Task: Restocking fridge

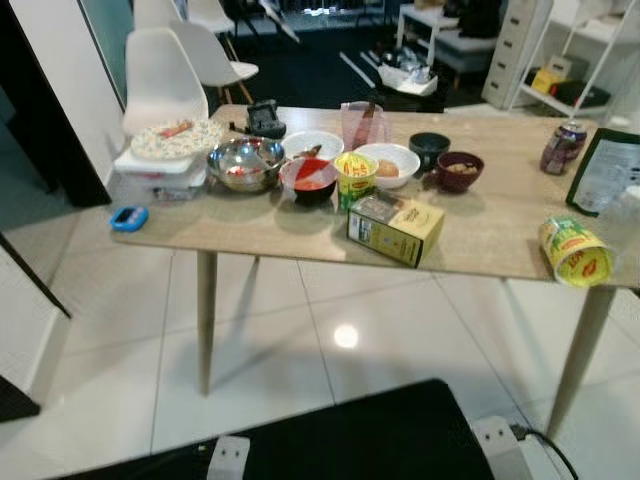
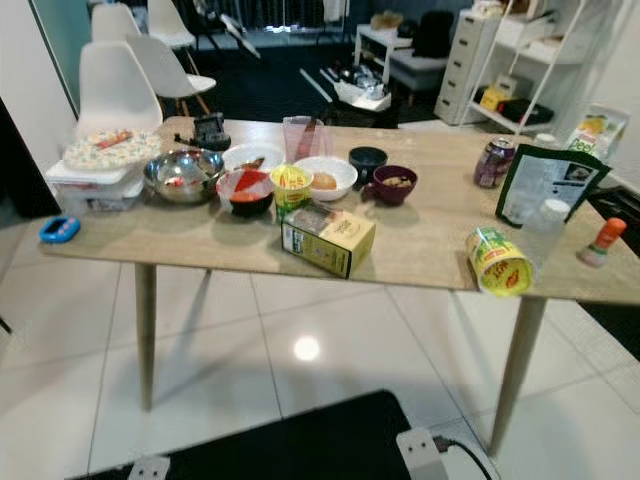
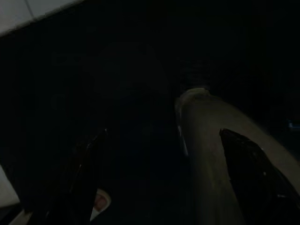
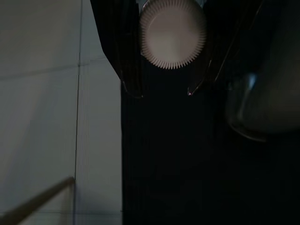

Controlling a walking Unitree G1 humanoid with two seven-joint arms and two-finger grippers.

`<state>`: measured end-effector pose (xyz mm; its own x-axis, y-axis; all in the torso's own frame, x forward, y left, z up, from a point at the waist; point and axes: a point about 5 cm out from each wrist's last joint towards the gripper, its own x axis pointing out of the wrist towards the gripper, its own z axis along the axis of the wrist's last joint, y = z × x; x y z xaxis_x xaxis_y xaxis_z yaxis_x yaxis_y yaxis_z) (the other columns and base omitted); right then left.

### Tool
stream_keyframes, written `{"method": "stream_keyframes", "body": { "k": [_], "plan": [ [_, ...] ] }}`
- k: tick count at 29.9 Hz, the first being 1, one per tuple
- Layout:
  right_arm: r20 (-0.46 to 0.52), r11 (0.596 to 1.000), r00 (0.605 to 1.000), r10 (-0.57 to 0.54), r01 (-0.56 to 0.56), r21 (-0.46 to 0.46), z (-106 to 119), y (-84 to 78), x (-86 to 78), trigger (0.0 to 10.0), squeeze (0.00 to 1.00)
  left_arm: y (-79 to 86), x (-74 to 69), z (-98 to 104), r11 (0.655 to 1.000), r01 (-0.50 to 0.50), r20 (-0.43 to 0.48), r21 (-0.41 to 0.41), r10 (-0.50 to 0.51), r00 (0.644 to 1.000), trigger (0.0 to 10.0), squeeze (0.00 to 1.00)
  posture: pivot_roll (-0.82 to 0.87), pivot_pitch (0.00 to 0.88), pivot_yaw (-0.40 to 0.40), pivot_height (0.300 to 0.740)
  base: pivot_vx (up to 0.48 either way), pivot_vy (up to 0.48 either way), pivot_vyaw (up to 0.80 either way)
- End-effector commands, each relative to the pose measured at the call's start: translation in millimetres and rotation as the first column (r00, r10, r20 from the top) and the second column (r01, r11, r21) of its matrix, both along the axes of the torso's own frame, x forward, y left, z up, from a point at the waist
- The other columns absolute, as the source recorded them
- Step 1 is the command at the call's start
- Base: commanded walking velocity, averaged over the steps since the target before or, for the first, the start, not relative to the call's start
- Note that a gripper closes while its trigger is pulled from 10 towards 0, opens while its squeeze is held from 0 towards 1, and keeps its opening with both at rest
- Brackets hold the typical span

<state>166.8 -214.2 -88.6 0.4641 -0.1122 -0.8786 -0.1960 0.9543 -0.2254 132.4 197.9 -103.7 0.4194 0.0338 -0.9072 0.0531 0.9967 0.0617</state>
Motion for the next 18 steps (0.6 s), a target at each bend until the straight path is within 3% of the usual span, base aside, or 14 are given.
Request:
{"method": "stream_keyframes", "body": {
  "k": [1,7,18],
  "plan": [
    [0.000,1.000,1.000,-0.004,0.004,-0.003,0.3,-1.3,0.2,10.0,0.00,-3.8,-1.6,-1.1,1.000,0.019,-0.011,-0.002,-0.019,1.000,10.0,0.00,-0.02,0.000,-0.042,0.740,-0.315,0.000,0.00],
    [0.000,1.000,1.000,0.004,-0.004,-0.006,0.7,-1.4,1.0,10.0,0.00,-3.9,-0.6,-0.8,1.000,0.027,-0.008,0.001,-0.027,1.000,10.0,0.00,-0.02,0.000,-0.046,0.740,-0.313,0.000,0.00],
    [-0.006,1.000,1.000,0.012,-0.012,-0.002,0.3,-0.4,0.5,10.0,0.00,-1.2,-4.0,-1.5,0.999,0.051,-0.020,0.018,-0.051,0.999,10.0,0.00,-0.02,0.000,-0.047,0.740,0.000,0.000,0.00]
  ]
}}
